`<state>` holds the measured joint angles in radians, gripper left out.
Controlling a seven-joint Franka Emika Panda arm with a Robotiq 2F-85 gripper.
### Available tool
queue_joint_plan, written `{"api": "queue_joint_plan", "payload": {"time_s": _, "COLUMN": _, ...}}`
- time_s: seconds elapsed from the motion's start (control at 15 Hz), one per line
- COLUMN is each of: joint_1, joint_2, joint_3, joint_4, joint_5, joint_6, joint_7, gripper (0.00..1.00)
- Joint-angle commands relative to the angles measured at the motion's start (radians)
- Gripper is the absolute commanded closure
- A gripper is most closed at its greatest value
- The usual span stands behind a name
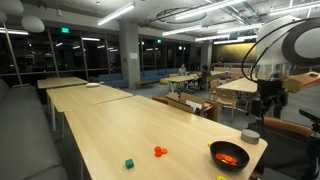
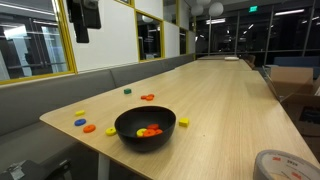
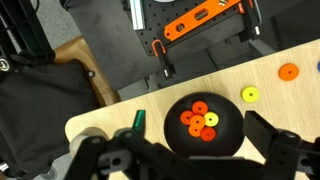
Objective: Place one yellow ring and five orange rings inside the black bowl
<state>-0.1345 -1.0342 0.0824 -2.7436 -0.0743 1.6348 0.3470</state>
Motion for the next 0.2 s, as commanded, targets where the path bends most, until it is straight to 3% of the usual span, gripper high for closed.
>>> {"api": "queue_joint_plan", "payload": {"time_s": 0.0, "joint_1": -0.003, "joint_2": 0.001, "joint_3": 0.001, "joint_4": 0.002, "joint_5": 0.001, "joint_6": -0.001, "joint_7": -0.002, "gripper": 0.0}}
{"api": "queue_joint_plan", "payload": {"time_s": 0.13, "joint_1": -0.003, "joint_2": 0.001, "joint_3": 0.0, "joint_4": 0.002, "joint_5": 0.001, "joint_6": -0.001, "joint_7": -0.002, "gripper": 0.0}}
